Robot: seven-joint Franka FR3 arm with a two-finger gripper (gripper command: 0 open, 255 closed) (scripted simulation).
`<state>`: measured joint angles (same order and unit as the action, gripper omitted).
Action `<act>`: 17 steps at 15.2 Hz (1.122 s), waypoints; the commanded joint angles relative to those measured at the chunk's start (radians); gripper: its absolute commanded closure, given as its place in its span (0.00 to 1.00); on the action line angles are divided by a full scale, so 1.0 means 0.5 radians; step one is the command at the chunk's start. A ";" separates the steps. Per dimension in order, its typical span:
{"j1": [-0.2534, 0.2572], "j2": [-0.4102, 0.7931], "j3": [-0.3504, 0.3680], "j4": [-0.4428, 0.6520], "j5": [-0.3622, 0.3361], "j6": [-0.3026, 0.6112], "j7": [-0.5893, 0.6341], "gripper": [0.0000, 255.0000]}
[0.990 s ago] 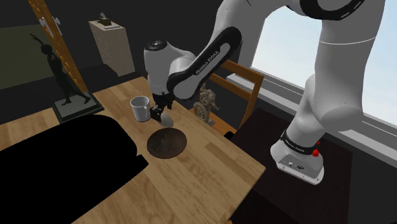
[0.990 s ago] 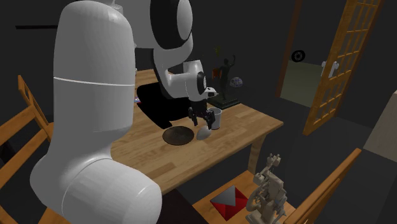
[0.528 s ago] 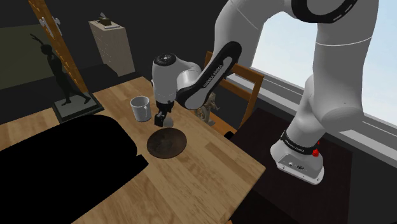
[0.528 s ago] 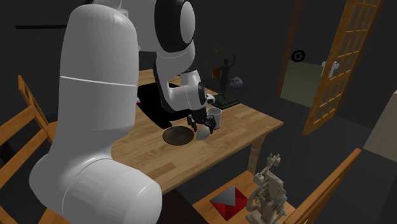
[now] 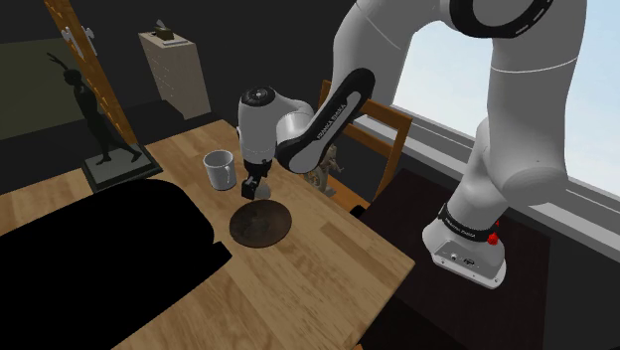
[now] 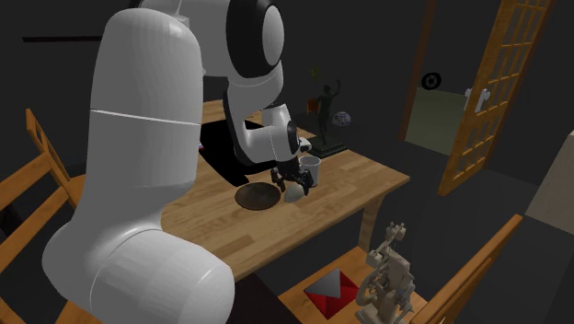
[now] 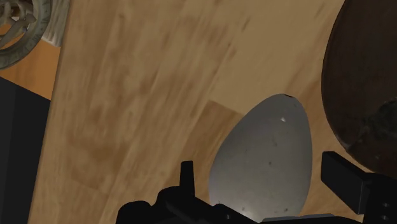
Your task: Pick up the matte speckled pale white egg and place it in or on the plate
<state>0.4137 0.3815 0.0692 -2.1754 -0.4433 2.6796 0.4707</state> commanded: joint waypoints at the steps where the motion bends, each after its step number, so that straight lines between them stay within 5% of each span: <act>1: 0.000 0.000 0.000 0.000 0.000 0.000 0.000 1.00; 17: -0.035 -0.155 0.054 -0.007 0.096 -0.143 -0.095 1.00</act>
<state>0.3980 0.3181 0.0920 -2.1768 -0.4030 2.6202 0.4299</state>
